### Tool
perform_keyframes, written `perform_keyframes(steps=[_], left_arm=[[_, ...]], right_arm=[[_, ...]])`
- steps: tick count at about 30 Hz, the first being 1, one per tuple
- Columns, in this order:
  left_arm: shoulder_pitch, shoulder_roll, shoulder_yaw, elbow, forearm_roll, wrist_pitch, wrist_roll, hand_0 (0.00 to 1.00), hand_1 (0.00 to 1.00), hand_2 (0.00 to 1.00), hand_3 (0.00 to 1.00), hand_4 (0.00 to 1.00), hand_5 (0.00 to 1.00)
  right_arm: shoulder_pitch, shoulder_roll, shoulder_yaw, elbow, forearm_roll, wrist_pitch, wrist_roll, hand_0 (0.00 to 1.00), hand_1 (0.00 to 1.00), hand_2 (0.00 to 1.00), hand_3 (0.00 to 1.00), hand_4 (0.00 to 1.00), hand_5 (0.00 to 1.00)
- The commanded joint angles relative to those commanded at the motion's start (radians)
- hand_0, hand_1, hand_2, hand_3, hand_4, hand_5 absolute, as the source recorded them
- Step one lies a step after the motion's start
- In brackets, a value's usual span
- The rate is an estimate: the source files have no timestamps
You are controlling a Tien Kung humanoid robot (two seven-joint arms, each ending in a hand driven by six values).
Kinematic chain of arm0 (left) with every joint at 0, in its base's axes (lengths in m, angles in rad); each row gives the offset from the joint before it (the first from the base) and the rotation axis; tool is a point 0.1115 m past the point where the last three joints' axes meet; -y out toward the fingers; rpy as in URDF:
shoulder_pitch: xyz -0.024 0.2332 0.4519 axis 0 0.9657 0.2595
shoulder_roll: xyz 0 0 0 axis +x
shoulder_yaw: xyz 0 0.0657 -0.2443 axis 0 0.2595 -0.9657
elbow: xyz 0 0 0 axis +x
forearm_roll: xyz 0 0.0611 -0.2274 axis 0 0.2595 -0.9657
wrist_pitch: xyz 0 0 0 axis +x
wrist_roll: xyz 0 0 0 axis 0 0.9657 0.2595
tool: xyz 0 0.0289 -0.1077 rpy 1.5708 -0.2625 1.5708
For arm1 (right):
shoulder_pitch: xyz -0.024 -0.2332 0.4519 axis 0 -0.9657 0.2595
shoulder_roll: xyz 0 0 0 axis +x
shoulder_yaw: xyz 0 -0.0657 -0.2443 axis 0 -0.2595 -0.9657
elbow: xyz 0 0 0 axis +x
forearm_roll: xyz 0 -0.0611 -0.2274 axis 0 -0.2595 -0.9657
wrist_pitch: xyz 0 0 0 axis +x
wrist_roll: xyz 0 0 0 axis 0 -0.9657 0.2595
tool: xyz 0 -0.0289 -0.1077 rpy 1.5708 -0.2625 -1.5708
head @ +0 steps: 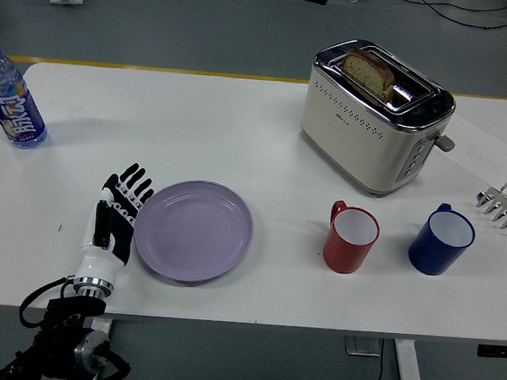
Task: Push plate across desktop
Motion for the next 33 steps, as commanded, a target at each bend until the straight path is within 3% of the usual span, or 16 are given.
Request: perform_keyframes(steps=[33], left_arm=[[0.004,0.000,0.132,-0.035,-0.043,0.003,-0.004,0.817,0.848,0.889,0.798,0.481,0.998]], right_arm=[[-0.008,-0.003,-0.011,0.003,0.011,-0.004,-0.003,0.641,0.606,0.666,0.768,0.492,0.557]])
